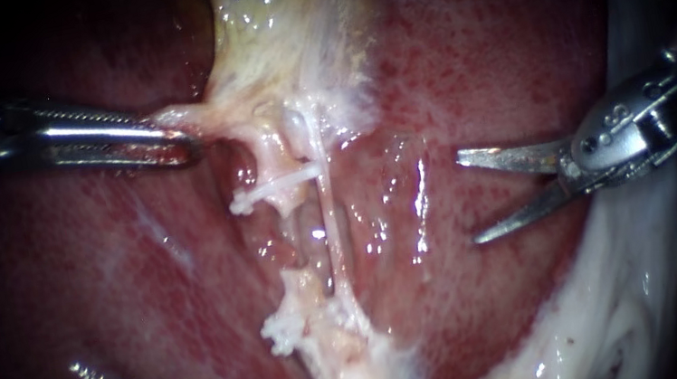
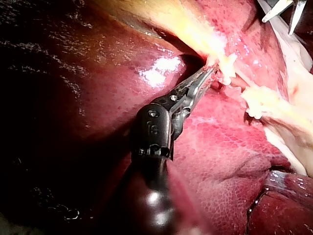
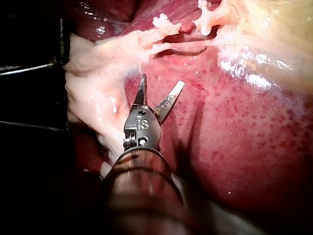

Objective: Go back from the cut left tube

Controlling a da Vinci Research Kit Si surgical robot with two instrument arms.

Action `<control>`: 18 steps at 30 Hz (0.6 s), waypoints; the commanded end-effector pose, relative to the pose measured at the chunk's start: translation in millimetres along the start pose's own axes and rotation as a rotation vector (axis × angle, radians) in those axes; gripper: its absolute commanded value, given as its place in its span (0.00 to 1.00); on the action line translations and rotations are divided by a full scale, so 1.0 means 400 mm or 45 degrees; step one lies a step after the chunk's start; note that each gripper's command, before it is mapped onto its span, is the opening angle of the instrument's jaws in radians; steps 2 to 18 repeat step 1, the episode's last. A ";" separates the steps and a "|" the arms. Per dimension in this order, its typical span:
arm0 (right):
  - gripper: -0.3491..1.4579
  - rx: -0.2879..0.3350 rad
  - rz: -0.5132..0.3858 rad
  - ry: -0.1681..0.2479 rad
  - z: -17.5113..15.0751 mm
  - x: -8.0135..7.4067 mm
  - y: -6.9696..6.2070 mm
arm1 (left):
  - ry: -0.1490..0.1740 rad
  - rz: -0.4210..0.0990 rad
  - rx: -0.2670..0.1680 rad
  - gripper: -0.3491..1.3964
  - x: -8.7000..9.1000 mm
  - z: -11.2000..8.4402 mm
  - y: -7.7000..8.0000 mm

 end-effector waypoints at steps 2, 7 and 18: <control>0.99 0.004 0.000 0.002 0.0000 0.0001 0.0000 | -0.001 -0.001 -0.002 0.00 0.0003 -0.0005 0.0000; 0.99 0.004 0.000 0.002 0.0000 0.0001 0.0000 | -0.001 -0.001 -0.002 0.00 0.0003 -0.0005 0.0000; 0.99 0.004 0.000 0.002 0.0000 0.0001 0.0000 | -0.001 -0.001 -0.002 0.00 0.0003 -0.0005 0.0000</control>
